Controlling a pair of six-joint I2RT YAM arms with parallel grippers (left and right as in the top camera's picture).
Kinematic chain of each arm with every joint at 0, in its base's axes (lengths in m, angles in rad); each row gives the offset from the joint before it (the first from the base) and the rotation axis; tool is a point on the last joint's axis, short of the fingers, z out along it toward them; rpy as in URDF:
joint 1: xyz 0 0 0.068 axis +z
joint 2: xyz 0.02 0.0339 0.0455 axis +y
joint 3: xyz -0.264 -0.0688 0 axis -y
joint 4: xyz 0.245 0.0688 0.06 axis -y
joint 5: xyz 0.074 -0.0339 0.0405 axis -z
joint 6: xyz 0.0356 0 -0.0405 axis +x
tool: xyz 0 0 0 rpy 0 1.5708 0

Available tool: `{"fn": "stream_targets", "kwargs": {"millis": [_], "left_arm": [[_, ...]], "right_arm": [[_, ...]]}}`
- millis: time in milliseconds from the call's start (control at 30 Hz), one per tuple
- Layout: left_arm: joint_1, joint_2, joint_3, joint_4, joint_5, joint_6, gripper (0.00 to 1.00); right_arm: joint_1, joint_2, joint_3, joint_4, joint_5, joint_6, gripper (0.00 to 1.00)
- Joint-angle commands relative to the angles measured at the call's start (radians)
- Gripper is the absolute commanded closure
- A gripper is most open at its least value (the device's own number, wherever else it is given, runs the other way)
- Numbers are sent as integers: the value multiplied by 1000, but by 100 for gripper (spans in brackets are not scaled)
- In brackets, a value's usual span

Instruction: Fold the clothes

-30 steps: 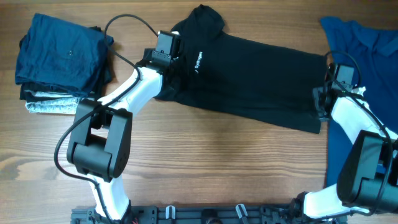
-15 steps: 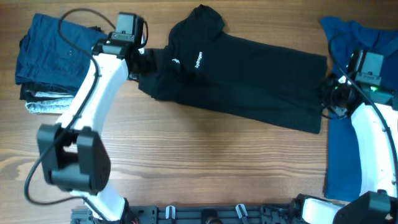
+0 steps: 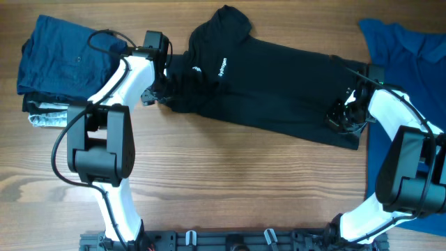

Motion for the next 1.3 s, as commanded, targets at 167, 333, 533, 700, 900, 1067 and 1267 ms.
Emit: {"fn": "stream_targets", "kwargs": {"millis": [167,333,533,700,900,1067,1267], "left_arm": [[26,-14,-17,-14,-4,-80,28],[26,-14,-89,5,16,-125,35],[26,-14,-108,64,72,-169,75],[37,-22,-108,66,-41,-169,96],[124,-49,-108,64,-116,-168,96],[129,-49,-108,72,-115,-116,96],[124,-49,-108,71,-116,-116,96]], "right_arm": [[3,11,-10,2,-10,-20,96],[3,11,-10,1,-10,-20,96],[3,11,-10,-3,-10,-20,96],[3,10,-10,-8,-10,-18,96],[3,11,-10,-11,-9,-13,96],[2,9,-7,-15,-10,-20,96],[-5,6,97,-170,-18,-21,87]]}}
